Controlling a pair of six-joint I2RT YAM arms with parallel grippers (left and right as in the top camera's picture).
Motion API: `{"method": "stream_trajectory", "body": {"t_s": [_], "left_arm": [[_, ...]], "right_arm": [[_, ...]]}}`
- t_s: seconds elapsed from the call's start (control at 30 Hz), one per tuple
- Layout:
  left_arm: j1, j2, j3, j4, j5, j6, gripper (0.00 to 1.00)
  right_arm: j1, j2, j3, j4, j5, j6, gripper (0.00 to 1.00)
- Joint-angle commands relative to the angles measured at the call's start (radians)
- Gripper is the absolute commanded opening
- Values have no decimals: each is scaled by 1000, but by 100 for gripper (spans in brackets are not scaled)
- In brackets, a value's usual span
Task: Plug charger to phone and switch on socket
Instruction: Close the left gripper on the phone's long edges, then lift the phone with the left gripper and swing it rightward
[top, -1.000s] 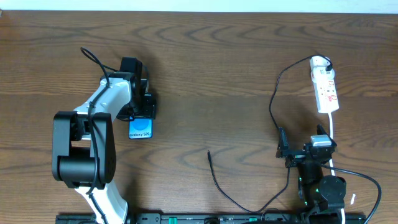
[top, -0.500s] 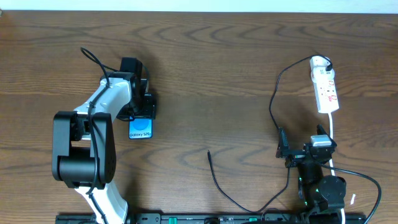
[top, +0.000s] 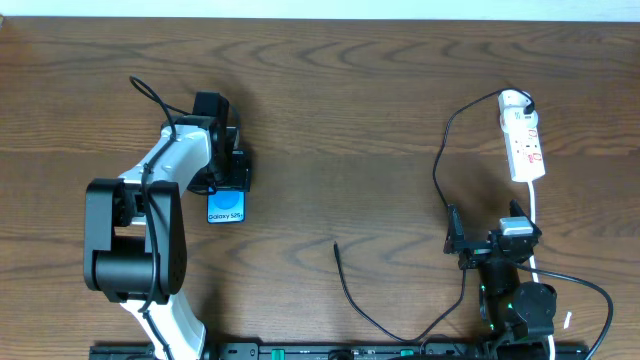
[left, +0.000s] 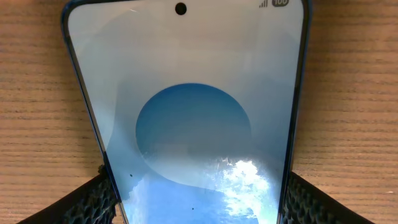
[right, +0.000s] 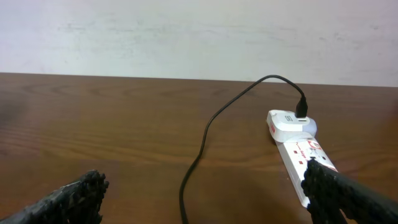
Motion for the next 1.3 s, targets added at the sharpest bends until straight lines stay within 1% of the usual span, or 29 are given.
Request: {"method": "stream_trajectory", "body": {"t_s": [0.0,0.27,0.77,1.07,1.27], "left_arm": [[-5,48,-51,-4,2,3,7],[-5,48,-40,10,2,3,8],[-5,34,36,9,3,2,7],[-5,-7,37,9,3,2,8],[-5,-68,37,9,3,2,7]], "right_arm": [[5,-6,-2,-4,-6,-12,99],[5,-6,-2,-4,-6,-12,99],[5,-6,-2,-4,-6,-12,99],[5,-6,-2,-4,-6,-12,99],[5,-6,-2,-4,-6,-12,99]]}}
